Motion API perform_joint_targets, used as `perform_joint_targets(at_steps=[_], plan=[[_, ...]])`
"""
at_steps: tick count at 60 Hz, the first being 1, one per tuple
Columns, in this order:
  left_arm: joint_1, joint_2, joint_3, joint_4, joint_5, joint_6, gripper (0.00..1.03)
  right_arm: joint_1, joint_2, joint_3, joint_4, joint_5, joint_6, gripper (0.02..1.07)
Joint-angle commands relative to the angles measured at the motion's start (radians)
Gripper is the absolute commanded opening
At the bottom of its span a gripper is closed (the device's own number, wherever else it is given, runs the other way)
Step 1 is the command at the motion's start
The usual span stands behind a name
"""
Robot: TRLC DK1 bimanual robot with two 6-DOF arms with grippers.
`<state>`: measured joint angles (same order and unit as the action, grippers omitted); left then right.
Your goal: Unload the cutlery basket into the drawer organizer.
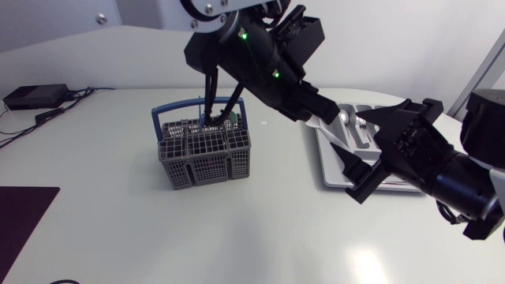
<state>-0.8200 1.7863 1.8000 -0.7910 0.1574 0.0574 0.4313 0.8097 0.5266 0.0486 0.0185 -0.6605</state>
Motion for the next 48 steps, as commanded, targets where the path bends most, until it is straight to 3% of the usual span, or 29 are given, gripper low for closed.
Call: perform_joint_targets(at_steps=[1, 17, 48], plan=[[-0.002, 0.021, 0.032, -0.010, 0.022, -0.074, 0.11, 0.007, 0.022, 0.035, 0.023, 0.015, 0.044, 0.75], [-0.001, 0.019, 0.032, -0.005, 0.051, -0.102, 0.11, 0.073, 0.039, 0.026, 0.057, 0.038, 0.048, 0.52], [0.010, 0.019, 0.029, 0.004, 0.054, -0.100, 0.11, 0.101, 0.032, 0.000, 0.046, 0.043, 0.044, 0.52]])
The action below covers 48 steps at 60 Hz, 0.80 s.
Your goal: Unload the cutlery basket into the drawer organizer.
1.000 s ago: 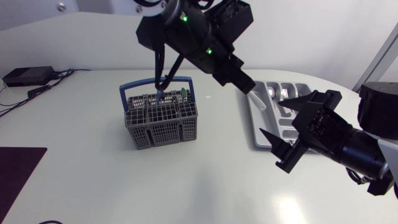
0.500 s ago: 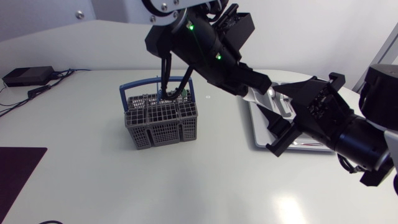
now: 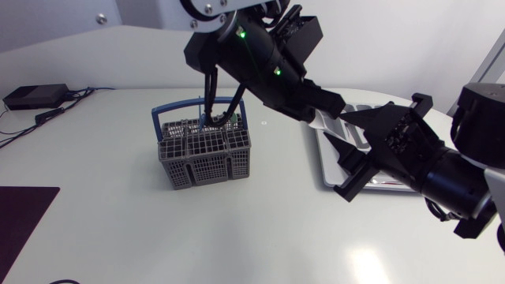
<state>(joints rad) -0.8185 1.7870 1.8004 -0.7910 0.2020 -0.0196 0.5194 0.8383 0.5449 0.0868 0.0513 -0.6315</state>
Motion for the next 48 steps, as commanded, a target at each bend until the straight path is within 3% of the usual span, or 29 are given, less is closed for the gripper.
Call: perform_joint_targets(at_steps=[1, 7, 20, 48], plan=[[0.009, 0.018, 0.028, 0.004, 0.010, -0.023, 0.11, 0.014, 0.005, -0.020, 0.008, 0.012, 0.015, 0.52], [0.004, 0.015, 0.019, 0.009, 0.010, -0.023, 0.11, 0.019, 0.018, -0.026, 0.014, 0.015, 0.015, 0.47], [-0.005, 0.009, 0.005, 0.015, 0.010, -0.022, 0.11, 0.036, 0.033, -0.040, 0.028, 0.025, 0.018, 0.46], [-0.018, -0.006, -0.016, 0.018, 0.010, -0.022, 0.11, 0.047, 0.047, -0.039, 0.042, 0.036, 0.016, 0.25]])
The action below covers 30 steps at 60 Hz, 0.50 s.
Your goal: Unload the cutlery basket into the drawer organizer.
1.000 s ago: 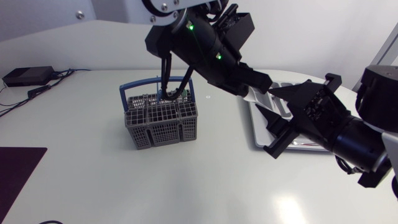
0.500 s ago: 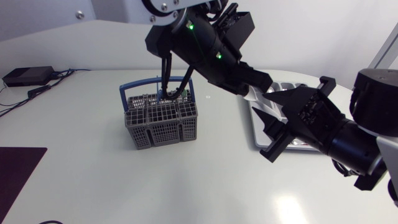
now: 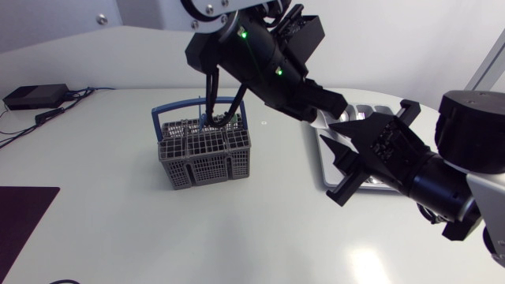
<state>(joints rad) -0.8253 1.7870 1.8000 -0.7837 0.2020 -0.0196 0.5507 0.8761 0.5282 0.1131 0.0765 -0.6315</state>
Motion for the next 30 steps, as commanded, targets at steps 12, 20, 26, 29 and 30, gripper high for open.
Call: perform_joint_targets(at_steps=[12, 20, 26, 29, 30], plan=[[-0.015, -0.006, -0.025, 0.017, 0.010, -0.022, 0.11, 0.023, 0.014, -0.023, 0.016, 0.008, 0.012, 0.08], [-0.017, -0.008, -0.024, 0.020, 0.010, -0.022, 0.11, 0.023, 0.021, -0.023, 0.008, 0.008, 0.012, 0.08], [-0.017, -0.018, -0.022, 0.031, 0.011, -0.023, 0.16, 0.023, 0.023, -0.027, 0.008, 0.002, 0.010, 0.08], [-0.015, -0.029, -0.022, 0.043, 0.010, -0.023, 0.38, 0.023, 0.020, -0.030, 0.005, -0.003, 0.010, 0.08], [-0.014, -0.032, -0.022, 0.046, 0.011, -0.023, 0.41, 0.023, 0.020, -0.030, 0.002, -0.007, 0.010, 0.08]])
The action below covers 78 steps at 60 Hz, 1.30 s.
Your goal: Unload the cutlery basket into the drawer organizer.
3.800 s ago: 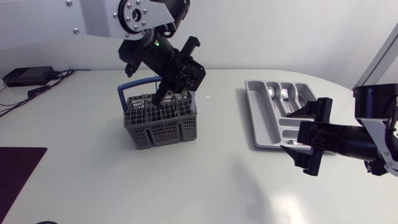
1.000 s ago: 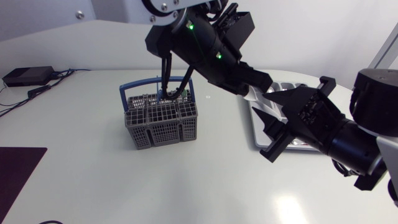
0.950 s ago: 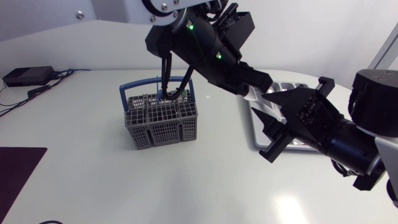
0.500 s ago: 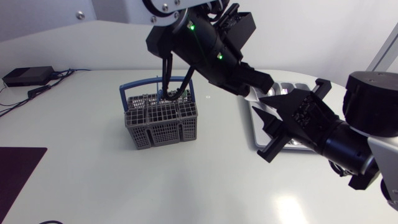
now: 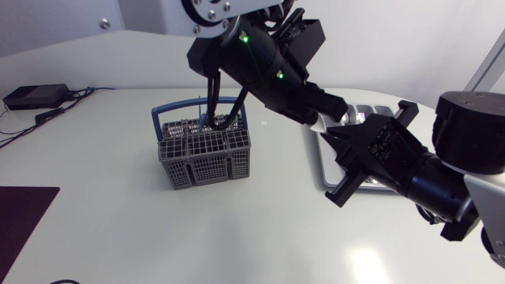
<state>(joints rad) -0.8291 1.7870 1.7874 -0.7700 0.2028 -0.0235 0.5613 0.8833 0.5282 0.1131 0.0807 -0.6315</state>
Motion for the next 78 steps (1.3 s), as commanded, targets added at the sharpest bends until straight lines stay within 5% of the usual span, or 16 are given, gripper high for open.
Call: perform_joint_targets(at_steps=[1, 7, 11, 27, 36, 60, 78], plan=[[-0.008, -0.037, -0.010, 0.037, 0.010, -0.019, 0.47, 0.012, 0.011, -0.030, -0.003, -0.015, 0.010, 0.08], [0.013, -0.070, -0.006, 0.063, 0.009, -0.019, 0.85, 0.005, -0.004, -0.037, -0.026, -0.033, -0.002, 0.08], [0.035, -0.101, -0.002, 0.075, 0.009, -0.015, 0.98, -0.032, -0.027, -0.037, -0.064, -0.084, -0.010, 0.08], [0.177, -0.215, -0.079, 0.074, -0.029, 0.071, 0.99, -0.494, -0.009, 0.024, -0.273, -0.530, -0.203, 0.08], [0.263, -0.293, -0.223, 0.084, -0.046, 0.183, 0.99, -0.690, 0.155, 0.096, -0.397, -0.680, -0.424, 0.08], [0.473, -0.532, -0.631, 0.196, -0.118, 0.398, 0.99, -0.888, 0.617, 0.297, -0.481, -0.648, -0.840, 0.08], [0.581, -0.609, -0.832, 0.247, -0.117, 0.476, 0.99, -0.908, 0.824, 0.446, -0.478, -0.544, -0.927, 0.08]])
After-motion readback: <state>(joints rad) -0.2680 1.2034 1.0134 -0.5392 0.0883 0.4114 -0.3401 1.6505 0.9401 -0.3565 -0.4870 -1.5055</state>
